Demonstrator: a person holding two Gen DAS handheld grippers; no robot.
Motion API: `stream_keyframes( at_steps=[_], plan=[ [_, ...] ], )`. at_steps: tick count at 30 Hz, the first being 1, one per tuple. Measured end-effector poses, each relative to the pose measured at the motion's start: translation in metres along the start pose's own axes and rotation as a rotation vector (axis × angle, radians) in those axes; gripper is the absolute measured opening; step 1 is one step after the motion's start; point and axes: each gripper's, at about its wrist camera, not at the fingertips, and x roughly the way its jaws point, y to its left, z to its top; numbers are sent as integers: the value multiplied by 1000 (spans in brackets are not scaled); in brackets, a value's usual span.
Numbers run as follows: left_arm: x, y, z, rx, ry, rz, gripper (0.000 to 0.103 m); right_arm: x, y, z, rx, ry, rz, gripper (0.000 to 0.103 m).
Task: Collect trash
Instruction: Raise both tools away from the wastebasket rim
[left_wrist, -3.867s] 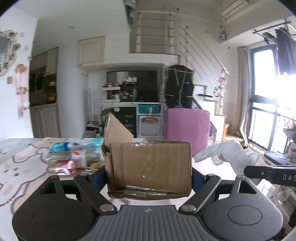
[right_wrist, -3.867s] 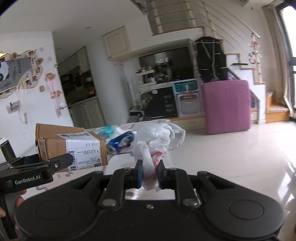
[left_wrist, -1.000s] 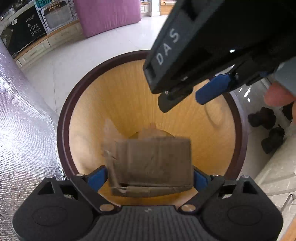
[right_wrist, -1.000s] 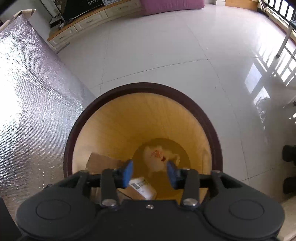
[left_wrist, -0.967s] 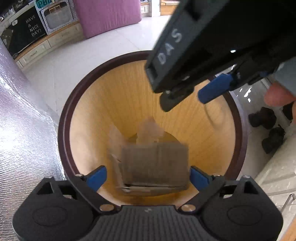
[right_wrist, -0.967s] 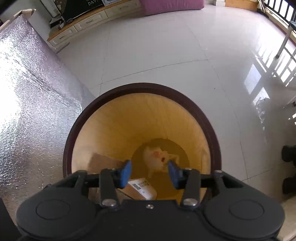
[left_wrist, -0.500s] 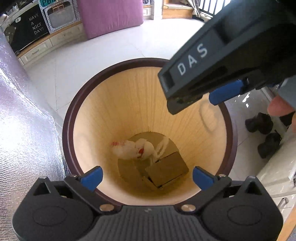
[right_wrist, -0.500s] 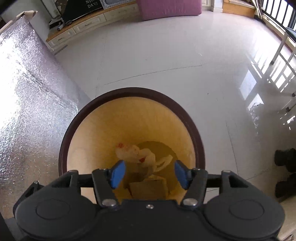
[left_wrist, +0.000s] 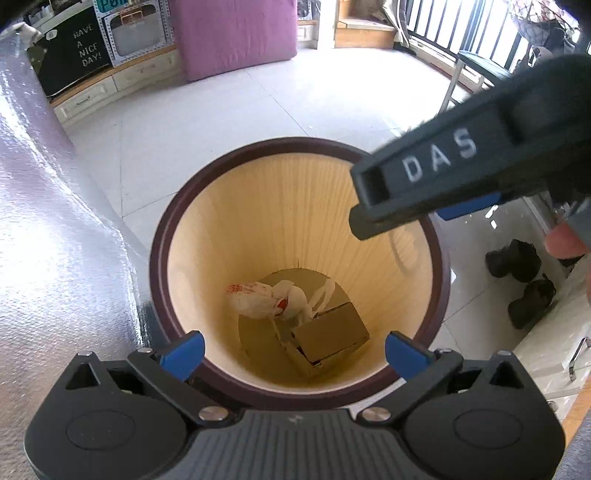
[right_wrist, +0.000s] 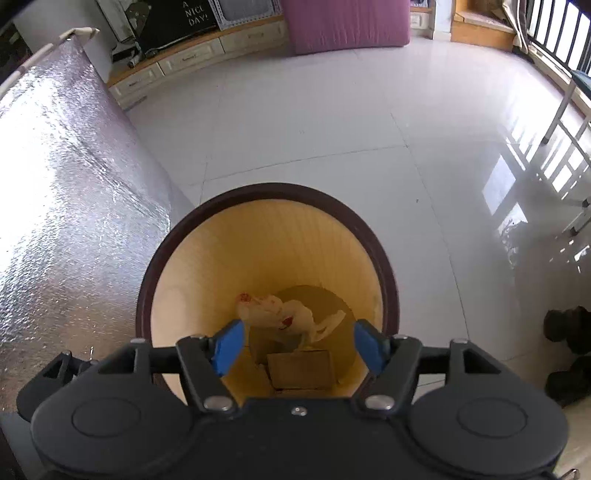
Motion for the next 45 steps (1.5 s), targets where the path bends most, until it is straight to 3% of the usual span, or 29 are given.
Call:
stream_keyframes(
  at_steps=[18,36,45],
  plan=[
    [-85,7,-15,-98,-49,60,103,-80,-10,-39,-20,-105,-56,100],
    [-165,12,-35,-150,-139,129,103,-151,-15,-97,-45,-177,-92,103],
    [-201,10,-54,-162,-181,117,103,-194,-15,-126,-41,-245,-87,103]
  ],
)
